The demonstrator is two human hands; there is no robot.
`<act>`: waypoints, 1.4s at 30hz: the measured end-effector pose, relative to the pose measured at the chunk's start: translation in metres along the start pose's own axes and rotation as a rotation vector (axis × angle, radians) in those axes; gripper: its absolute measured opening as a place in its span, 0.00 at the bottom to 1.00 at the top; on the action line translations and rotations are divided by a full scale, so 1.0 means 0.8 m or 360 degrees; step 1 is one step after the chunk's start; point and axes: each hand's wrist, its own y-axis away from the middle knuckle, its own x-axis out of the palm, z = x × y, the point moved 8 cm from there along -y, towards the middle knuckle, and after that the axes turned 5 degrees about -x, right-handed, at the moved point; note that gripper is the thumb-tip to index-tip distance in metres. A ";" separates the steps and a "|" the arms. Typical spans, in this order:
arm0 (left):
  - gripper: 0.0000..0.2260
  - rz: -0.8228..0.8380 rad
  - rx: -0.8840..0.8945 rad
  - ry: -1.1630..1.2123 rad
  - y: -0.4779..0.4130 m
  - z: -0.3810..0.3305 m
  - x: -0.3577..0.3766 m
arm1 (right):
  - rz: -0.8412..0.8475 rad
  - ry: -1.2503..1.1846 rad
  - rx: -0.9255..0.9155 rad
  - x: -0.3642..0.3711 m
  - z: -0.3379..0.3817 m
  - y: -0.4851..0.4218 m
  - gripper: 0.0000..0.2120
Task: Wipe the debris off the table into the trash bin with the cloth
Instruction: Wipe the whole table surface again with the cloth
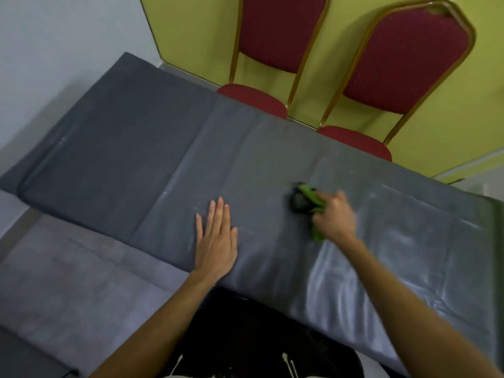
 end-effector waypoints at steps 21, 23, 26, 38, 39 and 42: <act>0.32 0.0200 0.0202 0.0110 -0.004 0.014 -0.004 | 0.0108 -0.0020 -0.0285 0.063 0.136 0.039 0.26; 0.32 0.0233 0.0221 0.0112 -0.005 0.016 -0.005 | -0.0004 0.0013 -0.0079 0.033 0.083 0.019 0.26; 0.30 0.0202 0.0204 0.0156 -0.002 0.020 -0.018 | -0.0103 0.0018 0.0141 0.006 0.022 0.014 0.24; 0.25 0.0057 -0.0230 0.0205 0.065 0.160 -0.042 | 0.0374 -0.0146 -0.0547 0.132 0.258 0.151 0.25; 0.25 0.0068 -0.0212 0.0207 0.066 0.161 -0.042 | 0.0356 -0.0089 -0.0625 0.137 0.263 0.159 0.26; 0.25 0.0088 -0.0230 0.0208 0.065 0.162 -0.036 | 0.0271 -0.0051 -0.0578 0.130 0.227 0.158 0.28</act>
